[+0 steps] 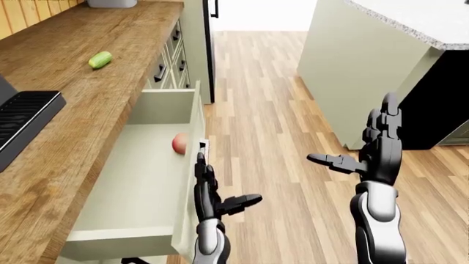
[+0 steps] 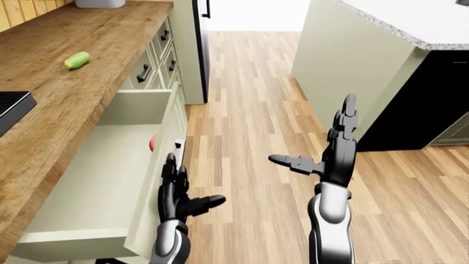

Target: Close the right drawer.

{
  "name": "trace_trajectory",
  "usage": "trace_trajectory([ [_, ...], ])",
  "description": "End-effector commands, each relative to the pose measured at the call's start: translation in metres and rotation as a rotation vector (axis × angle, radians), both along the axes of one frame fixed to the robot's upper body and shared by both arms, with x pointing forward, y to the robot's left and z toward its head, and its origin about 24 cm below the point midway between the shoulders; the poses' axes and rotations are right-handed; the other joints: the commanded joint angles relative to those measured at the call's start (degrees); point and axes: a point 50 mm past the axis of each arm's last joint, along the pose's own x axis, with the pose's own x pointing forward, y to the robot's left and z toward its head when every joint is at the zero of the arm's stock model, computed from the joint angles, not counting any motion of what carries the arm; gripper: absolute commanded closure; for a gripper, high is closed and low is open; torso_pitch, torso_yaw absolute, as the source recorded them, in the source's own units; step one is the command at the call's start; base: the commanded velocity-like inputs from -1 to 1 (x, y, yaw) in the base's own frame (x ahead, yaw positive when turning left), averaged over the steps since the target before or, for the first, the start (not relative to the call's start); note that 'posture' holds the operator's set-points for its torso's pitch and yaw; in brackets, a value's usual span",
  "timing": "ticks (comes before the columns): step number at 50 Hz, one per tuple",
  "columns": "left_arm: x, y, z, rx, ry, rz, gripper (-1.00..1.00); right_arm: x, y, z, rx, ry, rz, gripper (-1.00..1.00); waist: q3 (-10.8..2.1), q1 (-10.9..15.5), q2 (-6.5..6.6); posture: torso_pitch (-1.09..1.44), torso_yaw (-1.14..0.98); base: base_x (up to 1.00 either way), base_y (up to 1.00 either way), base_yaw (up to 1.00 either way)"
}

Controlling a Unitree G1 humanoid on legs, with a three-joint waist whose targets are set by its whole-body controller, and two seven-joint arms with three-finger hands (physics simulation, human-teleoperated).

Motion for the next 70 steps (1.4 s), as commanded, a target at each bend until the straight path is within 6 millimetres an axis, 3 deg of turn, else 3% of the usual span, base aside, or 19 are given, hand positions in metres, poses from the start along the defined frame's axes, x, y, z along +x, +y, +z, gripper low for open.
trace_trajectory([
  [1,0.004,0.001,0.013,-0.018,-0.063,0.025,-1.0,-0.002,0.001,0.016,-0.023,-0.084,0.004,-1.0,-0.9,0.1,-0.24,0.0,0.0,0.0,0.0,0.0],
  [70,0.022,0.045,0.017,0.029,-0.005,0.342,-1.0,-0.004,0.001,0.018,-0.028,-0.086,0.008,-1.0,-0.91,-0.6,-0.17,0.0,0.0,0.0,0.0,0.0],
])
